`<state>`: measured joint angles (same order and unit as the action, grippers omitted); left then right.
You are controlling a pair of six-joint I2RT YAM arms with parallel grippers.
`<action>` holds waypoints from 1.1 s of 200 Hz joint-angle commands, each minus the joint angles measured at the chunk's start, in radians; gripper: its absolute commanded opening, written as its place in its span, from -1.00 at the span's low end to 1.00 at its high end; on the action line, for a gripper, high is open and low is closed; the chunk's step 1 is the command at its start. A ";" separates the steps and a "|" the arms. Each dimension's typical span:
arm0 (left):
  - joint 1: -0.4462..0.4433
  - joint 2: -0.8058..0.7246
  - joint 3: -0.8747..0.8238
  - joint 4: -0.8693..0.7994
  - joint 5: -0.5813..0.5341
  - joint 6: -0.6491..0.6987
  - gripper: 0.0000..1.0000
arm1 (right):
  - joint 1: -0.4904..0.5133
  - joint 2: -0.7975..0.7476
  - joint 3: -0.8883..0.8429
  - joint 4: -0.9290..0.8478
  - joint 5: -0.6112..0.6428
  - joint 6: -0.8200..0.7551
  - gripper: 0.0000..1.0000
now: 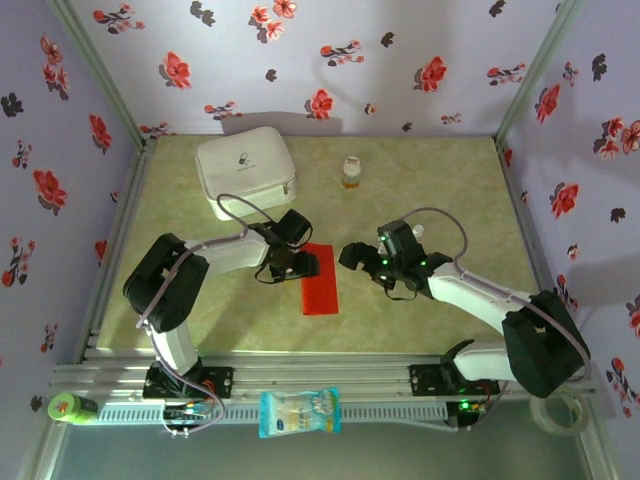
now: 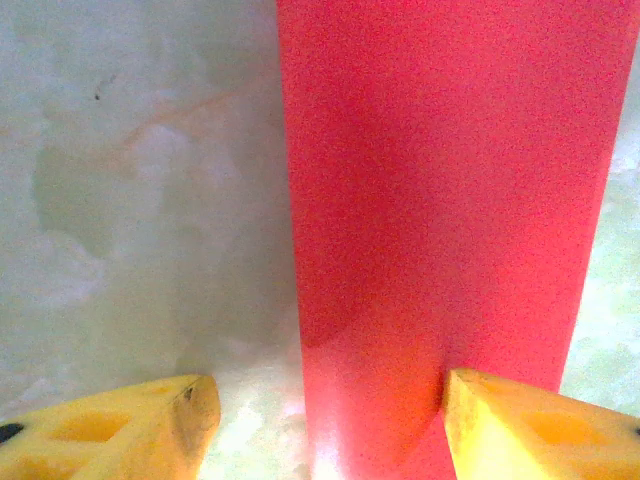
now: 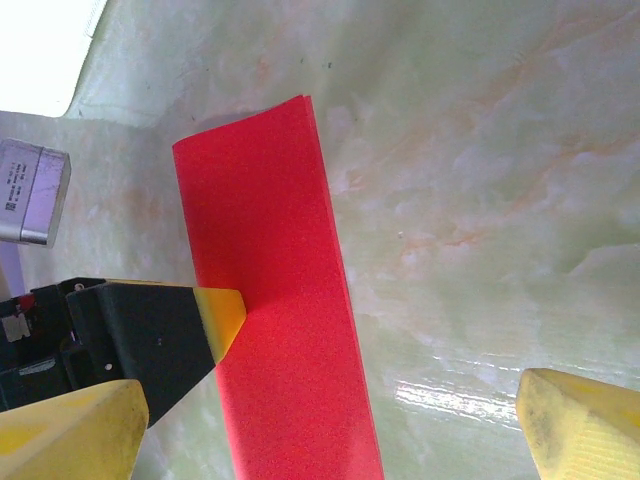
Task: Fold a paper plane with a square sheet of paper (pick it up from the middle)
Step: First fold the square sheet of paper in half at the center of the table, then hold the square sheet of paper at the center of the table.
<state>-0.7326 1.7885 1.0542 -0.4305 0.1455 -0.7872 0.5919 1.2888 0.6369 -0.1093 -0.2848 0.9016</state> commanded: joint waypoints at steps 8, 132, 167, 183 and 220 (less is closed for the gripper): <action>0.002 0.100 -0.030 -0.004 -0.060 -0.005 0.28 | 0.008 -0.003 0.009 -0.032 0.031 0.010 0.92; -0.016 0.138 0.003 -0.022 -0.068 0.036 0.31 | 0.008 -0.001 0.011 -0.040 0.033 0.008 0.93; -0.017 0.147 0.004 -0.019 -0.068 0.032 0.32 | 0.008 -0.004 0.006 -0.037 0.030 0.008 0.92; -0.017 0.147 0.004 -0.019 -0.068 0.028 0.32 | 0.008 -0.003 0.004 -0.033 0.026 0.007 0.90; -0.020 0.151 0.003 -0.016 -0.068 0.024 0.32 | 0.008 -0.002 0.004 -0.030 0.021 0.005 0.89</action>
<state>-0.7464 1.8252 1.1065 -0.4908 0.1284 -0.7750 0.5919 1.2888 0.6369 -0.1318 -0.2687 0.9012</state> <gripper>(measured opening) 0.658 0.950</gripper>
